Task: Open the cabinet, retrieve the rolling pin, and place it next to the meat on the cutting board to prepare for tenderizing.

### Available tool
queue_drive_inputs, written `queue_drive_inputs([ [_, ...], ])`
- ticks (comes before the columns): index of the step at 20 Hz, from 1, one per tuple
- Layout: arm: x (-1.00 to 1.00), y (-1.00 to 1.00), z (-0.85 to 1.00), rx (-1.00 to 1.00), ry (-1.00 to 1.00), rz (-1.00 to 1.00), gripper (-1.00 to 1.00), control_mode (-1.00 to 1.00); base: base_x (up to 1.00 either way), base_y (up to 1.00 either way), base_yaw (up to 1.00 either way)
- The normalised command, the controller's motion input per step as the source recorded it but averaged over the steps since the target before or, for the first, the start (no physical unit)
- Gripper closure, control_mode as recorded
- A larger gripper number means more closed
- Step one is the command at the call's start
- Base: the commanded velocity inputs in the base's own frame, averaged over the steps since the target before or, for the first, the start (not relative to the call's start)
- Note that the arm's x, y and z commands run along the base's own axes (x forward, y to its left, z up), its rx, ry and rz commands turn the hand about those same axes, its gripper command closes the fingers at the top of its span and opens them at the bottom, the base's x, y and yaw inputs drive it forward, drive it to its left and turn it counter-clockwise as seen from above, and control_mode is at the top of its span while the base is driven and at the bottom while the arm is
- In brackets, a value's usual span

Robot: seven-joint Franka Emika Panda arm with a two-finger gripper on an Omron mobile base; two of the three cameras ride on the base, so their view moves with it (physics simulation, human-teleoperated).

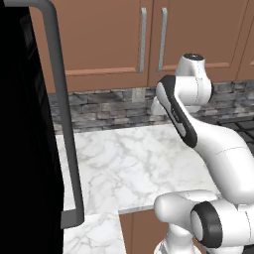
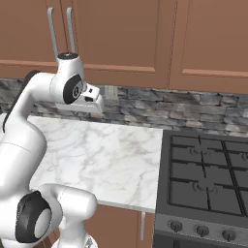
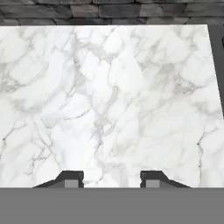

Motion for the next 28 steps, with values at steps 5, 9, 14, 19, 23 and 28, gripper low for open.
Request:
queue_drive_inputs([
  [5, -0.16, 0.0, 0.02, 0.0, -0.09, 0.0, -1.0, -1.0, 0.0, 0.0, 0.0],
  [9, -0.56, 0.0, 0.16, 0.04, -0.46, 0.01, -1.0, -1.0, 0.0, 0.0, 0.0],
  [14, -0.61, 0.01, 0.41, 0.02, -0.62, 0.0, -1.0, -1.0, 0.0, 0.0, 0.0],
  [19, -0.39, 0.0, 0.75, 0.0, -0.57, 0.0, -1.0, -1.0, 0.0, 0.0, 0.0],
  [23, -0.23, 0.0, 0.9, 0.0, -0.48, 0.0, -1.0, -1.0, 0.0, 0.0, 0.0],
  [28, -0.15, 0.0, 0.94, 0.0, -0.42, 0.0, -1.0, -1.0, 0.0, 0.0, 0.0],
])
